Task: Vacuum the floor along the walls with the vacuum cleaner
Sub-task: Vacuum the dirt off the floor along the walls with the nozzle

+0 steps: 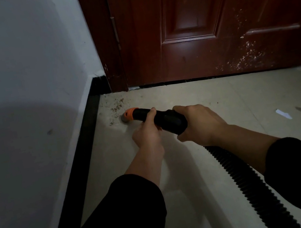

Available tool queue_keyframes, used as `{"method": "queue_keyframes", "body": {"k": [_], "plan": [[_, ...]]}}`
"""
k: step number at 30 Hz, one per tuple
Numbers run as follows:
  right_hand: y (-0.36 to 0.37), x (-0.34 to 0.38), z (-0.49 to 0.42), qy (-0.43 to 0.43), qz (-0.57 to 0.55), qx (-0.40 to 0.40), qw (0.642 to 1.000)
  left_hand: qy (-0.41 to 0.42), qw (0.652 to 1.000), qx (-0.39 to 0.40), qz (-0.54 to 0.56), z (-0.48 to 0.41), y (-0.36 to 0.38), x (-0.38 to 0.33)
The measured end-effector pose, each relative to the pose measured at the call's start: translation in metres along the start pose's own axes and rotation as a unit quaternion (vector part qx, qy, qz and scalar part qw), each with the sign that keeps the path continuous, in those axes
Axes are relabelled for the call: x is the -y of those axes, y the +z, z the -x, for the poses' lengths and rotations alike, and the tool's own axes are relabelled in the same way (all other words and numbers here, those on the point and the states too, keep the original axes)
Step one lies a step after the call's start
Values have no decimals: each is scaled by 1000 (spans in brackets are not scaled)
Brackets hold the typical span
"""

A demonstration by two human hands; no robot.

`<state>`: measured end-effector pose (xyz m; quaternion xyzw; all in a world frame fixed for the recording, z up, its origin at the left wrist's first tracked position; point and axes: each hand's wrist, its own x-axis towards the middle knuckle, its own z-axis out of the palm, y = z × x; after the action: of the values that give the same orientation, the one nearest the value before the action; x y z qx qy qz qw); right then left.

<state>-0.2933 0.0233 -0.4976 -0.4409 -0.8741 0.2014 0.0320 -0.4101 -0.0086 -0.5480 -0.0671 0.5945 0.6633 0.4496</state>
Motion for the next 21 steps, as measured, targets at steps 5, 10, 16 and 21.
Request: {"method": "queue_keyframes", "body": {"k": [5, 10, 16, 21], "plan": [[6, 12, -1, -9, 3, 7, 1000, 0, 1000, -5, 13, 1, -14, -7], [13, 23, -3, -17, 5, 7, 1000, -10, 999, 13, 41, 2, -27, -16], [19, 32, -4, -19, 7, 5, 1000, -13, 999, 12, 41, 0, -36, -22], [26, 40, -6, -24, -1, 5, 1000, -20, 999, -1, 37, -3, -43, -27]]}}
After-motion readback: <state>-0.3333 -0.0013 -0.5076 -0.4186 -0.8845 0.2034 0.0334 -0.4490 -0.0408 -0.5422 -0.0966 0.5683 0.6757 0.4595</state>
